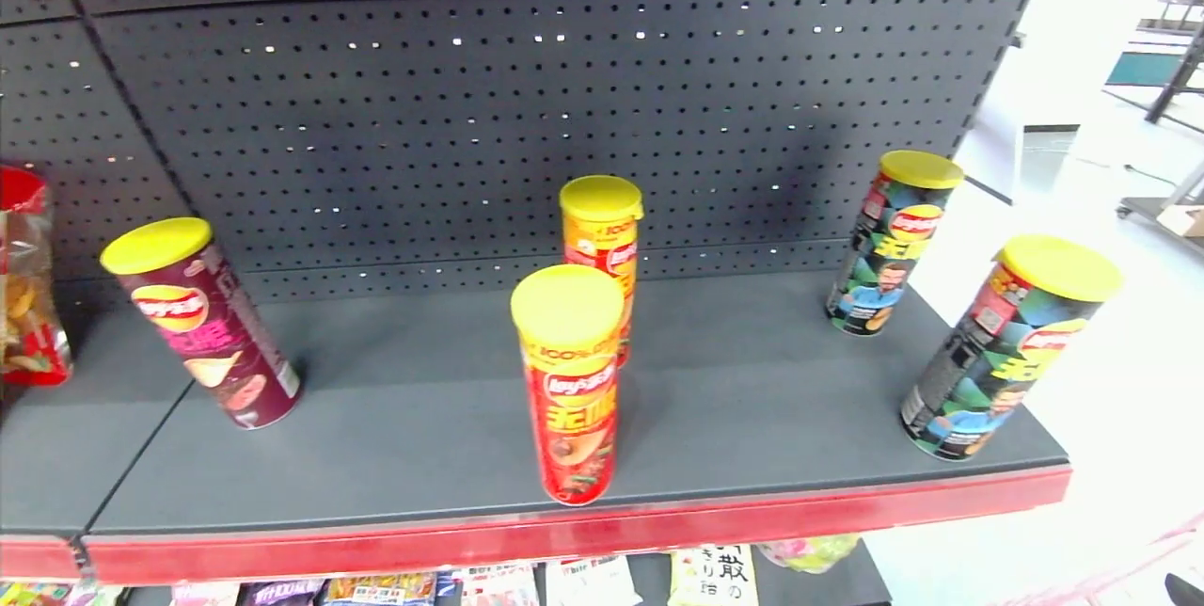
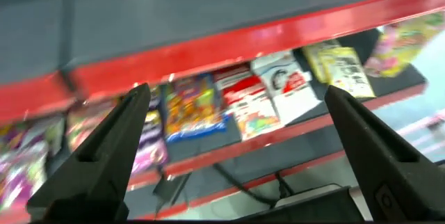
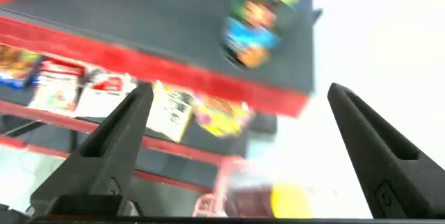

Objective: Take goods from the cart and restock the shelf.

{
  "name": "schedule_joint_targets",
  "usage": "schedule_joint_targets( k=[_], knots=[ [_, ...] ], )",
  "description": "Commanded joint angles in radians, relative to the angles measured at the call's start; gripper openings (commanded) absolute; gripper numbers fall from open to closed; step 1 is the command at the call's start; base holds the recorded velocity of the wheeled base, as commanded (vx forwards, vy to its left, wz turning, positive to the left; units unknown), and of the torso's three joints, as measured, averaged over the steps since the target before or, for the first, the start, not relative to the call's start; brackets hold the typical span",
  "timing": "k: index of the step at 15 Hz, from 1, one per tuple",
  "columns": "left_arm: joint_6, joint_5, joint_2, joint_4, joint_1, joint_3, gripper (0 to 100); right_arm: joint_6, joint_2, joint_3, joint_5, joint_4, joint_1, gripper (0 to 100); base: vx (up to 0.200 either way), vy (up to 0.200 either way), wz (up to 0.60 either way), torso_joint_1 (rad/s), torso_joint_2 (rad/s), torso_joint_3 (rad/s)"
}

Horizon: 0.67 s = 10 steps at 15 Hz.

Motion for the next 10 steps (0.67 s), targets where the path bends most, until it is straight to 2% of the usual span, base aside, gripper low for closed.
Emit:
schedule_joint_targets(
  k=[1, 4, 6, 8, 10],
  knots=[
    [0.001, 0.0, 0.001, 0.0, -0.002, 0.0, 100, 0.001, 0.004, 0.0, 0.002, -0.001, 0.0, 100, 0.0, 0.0, -0.6, 0.007, 0.0, -0.007],
    [0.008, -0.013, 0.003, 0.0, -0.014, -0.002, 100, 0.002, -0.011, 0.011, -0.004, -0.001, 0.0, 100, 0.0, 0.0, 0.0, 0.0, 0.0, 0.0],
    [0.007, -0.065, 0.059, -0.01, -0.017, -0.025, 100, 0.004, -0.054, 0.037, -0.004, -0.001, 0.0, 100, 0.0, 0.0, 0.0, 0.0, 0.0, 0.0],
    [-0.052, -0.072, 0.346, -0.211, -0.012, -0.1, 100, 0.008, -0.087, 0.075, -0.006, -0.022, -0.023, 100, 0.0, 0.0, 0.0, 0.0, 0.0, 0.0],
    [-0.056, -0.071, 0.573, -0.363, -0.014, -0.134, 100, 0.074, -0.088, 0.08, -0.001, -0.061, -0.046, 100, 0.0, 0.0, 0.0, 0.0, 0.0, 0.0]
  ],
)
